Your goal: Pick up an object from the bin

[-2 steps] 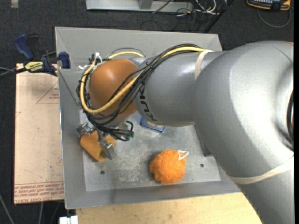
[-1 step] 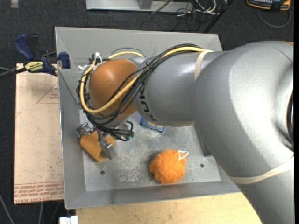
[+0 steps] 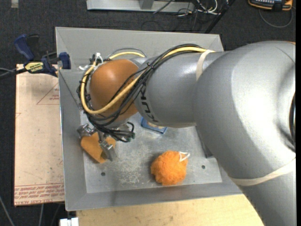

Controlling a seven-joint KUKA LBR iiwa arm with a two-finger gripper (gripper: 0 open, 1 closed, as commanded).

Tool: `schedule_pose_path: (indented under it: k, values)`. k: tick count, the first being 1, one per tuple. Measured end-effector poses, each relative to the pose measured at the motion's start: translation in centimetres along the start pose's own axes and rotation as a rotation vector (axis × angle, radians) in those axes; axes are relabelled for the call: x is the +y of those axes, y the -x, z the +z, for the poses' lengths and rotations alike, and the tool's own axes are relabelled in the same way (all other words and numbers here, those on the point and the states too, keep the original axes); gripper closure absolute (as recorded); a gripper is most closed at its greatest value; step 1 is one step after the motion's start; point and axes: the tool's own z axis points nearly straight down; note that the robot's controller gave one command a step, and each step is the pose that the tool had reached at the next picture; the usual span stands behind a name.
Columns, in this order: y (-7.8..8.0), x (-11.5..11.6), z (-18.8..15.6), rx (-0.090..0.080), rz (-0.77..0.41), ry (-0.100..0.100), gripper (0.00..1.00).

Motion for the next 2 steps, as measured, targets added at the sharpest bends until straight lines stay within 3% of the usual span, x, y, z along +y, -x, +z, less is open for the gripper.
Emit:
schedule_pose_path:
  k: [2]
  values:
    - [-0.09,0.08,-0.61,0.002,0.001,0.002,1.0]
